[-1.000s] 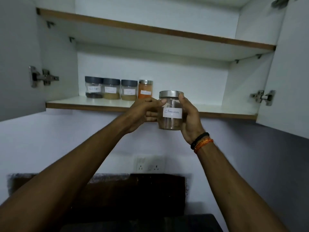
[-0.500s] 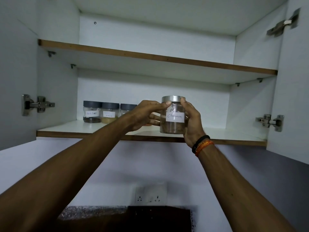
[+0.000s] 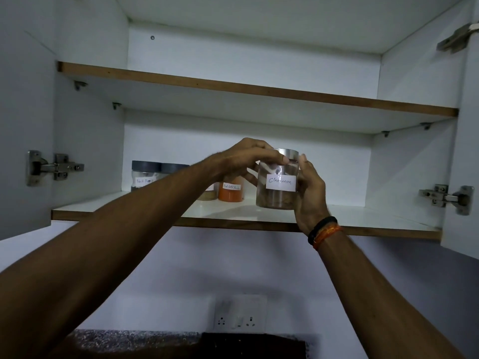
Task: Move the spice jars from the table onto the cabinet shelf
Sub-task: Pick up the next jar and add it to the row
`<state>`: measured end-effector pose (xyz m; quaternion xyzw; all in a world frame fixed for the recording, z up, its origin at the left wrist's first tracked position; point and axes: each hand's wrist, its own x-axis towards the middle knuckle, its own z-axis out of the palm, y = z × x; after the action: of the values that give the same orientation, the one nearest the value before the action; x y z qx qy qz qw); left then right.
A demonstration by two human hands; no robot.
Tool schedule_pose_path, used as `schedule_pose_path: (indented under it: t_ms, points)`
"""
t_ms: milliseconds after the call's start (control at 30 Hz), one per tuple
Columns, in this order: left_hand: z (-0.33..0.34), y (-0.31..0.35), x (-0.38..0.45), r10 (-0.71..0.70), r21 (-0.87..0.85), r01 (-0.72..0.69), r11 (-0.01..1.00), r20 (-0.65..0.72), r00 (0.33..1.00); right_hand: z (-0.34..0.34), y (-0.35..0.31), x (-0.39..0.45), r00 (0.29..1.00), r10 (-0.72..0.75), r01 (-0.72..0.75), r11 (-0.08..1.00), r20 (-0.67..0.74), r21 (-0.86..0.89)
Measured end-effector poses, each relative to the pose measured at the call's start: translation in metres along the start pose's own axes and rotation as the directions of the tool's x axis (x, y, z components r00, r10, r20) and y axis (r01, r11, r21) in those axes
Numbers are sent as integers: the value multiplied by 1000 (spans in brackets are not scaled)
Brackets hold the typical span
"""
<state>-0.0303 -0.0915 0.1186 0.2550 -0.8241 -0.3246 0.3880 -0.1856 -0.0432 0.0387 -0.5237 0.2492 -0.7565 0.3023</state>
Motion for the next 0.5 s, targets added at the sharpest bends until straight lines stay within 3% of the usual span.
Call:
schedule_pose_path:
  t_ms: [33,100,133,200,233,300,400,500]
  points:
    - [0,-3,3,4,2,-4,1000,-11,1000,-3,3,1,1000,-14,12,999,-27,-49]
    - [0,-8,11,12,18,-11,1000,-36,999,-11,10,3,988,-131,91,926,-86,-367]
    - [-1,-12,15,13,27,-11,1000,-45,999,-19,15,4,971,-229,145,800,-74,-582]
    - [-4,-18,21,5,43,-3,999,-55,998,-37,24,5,927,-371,208,392,53,-896]
    - [-6,-21,25,-1,54,4,999,-57,998,-47,29,4,911,-388,230,199,139,-953]
    - [-10,-29,31,-14,81,19,997,-62,998,-65,37,3,902,-342,266,-44,264,-963]
    - [-15,-39,40,-44,115,51,992,-62,997,-92,45,4,916,-267,264,-165,301,-950]
    - [-18,-51,50,-78,118,84,989,-56,995,-108,48,9,899,-315,250,-206,306,-946]
